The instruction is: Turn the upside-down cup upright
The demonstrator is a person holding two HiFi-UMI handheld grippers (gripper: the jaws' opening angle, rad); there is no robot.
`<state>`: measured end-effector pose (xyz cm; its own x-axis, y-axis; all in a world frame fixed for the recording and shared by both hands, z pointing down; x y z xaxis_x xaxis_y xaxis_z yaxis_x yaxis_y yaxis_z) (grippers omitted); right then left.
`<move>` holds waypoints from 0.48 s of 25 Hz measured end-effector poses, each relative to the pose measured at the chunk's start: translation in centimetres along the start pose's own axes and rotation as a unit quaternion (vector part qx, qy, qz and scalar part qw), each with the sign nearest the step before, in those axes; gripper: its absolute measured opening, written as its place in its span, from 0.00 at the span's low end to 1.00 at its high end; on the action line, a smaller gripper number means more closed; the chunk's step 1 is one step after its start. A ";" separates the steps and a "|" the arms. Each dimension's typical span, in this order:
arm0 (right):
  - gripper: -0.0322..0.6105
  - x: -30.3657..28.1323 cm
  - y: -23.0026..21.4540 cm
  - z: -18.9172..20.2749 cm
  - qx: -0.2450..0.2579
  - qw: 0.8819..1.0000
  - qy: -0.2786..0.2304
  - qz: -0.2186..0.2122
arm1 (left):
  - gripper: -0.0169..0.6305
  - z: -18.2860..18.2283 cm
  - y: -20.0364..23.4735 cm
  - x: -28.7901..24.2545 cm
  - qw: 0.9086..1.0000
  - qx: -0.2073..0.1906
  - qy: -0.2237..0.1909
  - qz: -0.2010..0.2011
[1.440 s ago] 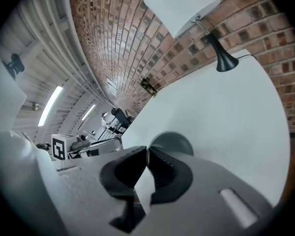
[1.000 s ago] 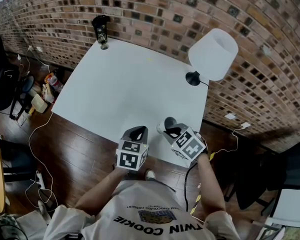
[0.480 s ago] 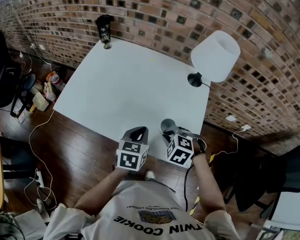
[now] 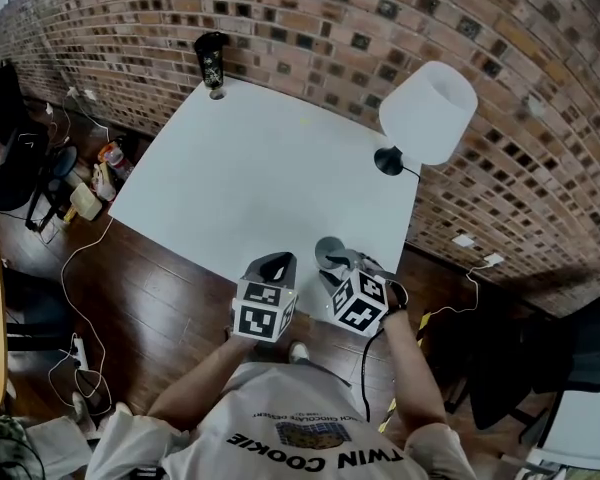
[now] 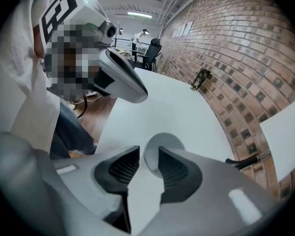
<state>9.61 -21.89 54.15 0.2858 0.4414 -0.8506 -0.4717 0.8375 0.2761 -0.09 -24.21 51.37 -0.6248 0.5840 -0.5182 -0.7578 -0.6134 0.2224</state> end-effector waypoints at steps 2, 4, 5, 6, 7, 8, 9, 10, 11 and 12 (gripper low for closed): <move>0.22 1.1 -0.2 -0.3 -0.015 0.999 -0.034 0.010 | 0.03 -0.1 -0.6 0.2 1.000 0.001 -0.005 -0.008; 0.22 2.6 -0.2 -0.6 -0.035 0.996 -0.079 0.014 | 0.03 -0.2 -1.5 0.4 1.000 0.001 -0.010 -0.016; 0.22 3.5 -0.3 -0.7 -0.048 0.994 -0.102 0.015 | 0.03 -0.2 -2.1 0.5 1.000 0.002 -0.013 -0.020; 0.22 4.3 -0.4 -0.7 -0.061 0.990 -0.124 0.018 | 0.03 -0.3 -2.7 0.6 1.000 0.002 -0.016 -0.023; 0.22 5.1 -0.5 -0.6 -0.075 0.986 -0.145 0.023 | 0.03 -0.3 -3.4 0.7 0.999 0.003 -0.020 -0.026; 0.22 5.8 -0.7 -0.4 -0.091 0.981 -0.167 0.028 | 0.03 -0.4 -4.1 0.8 0.999 0.004 -0.024 -0.029; 0.22 6.5 -0.8 -0.2 -0.109 0.976 -0.188 0.033 | 0.03 -0.4 -4.8 1.0 0.999 0.005 -0.028 -0.033; 0.21 7.1 -0.8 0.1 -0.126 0.970 -0.206 0.035 | 0.03 -0.4 -5.6 1.1 0.999 0.006 -0.031 -0.037; 0.21 7.7 -0.7 0.4 -0.141 0.965 -0.220 0.034 | 0.03 -0.3 -6.3 1.3 0.999 0.006 -0.034 -0.040; 0.20 8.2 -0.5 0.9 -0.154 0.960 -0.230 0.032 | 0.03 -0.2 -7.1 1.5 0.998 0.006 -0.037 -0.043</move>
<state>12.92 -18.35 47.41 0.5532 0.6436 -0.5289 -0.7042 0.7005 0.1159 4.41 -19.12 48.84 -0.5685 0.6732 -0.4729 -0.8119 -0.5520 0.1902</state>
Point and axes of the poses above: the fingertips, and each gripper's own axes: x backward along the fingers, y to its left, z out of its underside, the point moved 4 cm from there along x, backward along the fingers
